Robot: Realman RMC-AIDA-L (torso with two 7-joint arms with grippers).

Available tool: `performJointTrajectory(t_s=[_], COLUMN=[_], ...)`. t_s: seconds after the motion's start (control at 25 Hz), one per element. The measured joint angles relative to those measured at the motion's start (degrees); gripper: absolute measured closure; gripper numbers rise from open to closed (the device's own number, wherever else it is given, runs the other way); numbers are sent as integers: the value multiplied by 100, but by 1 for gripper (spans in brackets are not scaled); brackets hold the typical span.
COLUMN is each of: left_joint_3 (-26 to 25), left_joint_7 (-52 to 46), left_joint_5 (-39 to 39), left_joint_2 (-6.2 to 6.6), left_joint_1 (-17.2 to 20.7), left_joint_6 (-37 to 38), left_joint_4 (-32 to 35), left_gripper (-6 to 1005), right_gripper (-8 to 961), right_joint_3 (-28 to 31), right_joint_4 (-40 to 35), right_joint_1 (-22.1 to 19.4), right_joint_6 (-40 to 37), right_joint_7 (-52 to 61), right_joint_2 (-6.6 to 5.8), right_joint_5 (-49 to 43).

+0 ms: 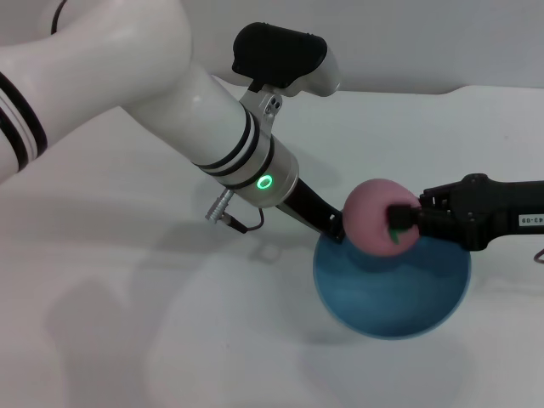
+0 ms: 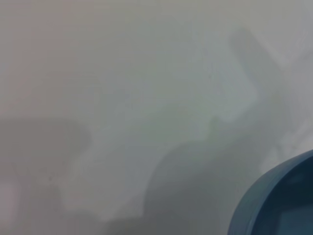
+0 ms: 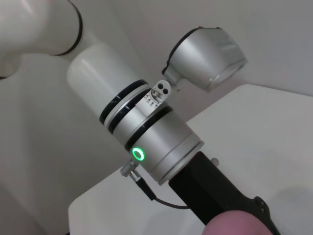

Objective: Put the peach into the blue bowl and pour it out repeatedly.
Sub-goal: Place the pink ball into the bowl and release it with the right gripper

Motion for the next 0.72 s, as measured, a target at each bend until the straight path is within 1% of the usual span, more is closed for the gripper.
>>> performJointTrajectory(t_s=[0.24, 0.44, 0.68, 0.72], left_joint_3=[-31, -39, -31, -34], left_joint_7=[0, 1, 1, 1], left_joint_5=[-4, -5, -4, -2], left_joint_2=[6, 9, 19, 19], left_joint_1=[0, 1, 1, 1], left_joint_6=[-22, -92, -136, -139], left_joint_4=[-3, -6, -14, -15], left_gripper=[1000, 1000, 999, 999], right_gripper=[900, 693, 593, 593], right_joint_3=[9, 9, 76, 84], right_joint_4=[-3, -25, -41, -45], right_joint_1=[2, -4, -2, -4], right_joint_6=[51, 94, 100, 106], right_joint_7=[3, 5, 5, 5], right_joint_2=[-2, -12, -29, -33], right_joint_5=[-46, -60, -60, -60])
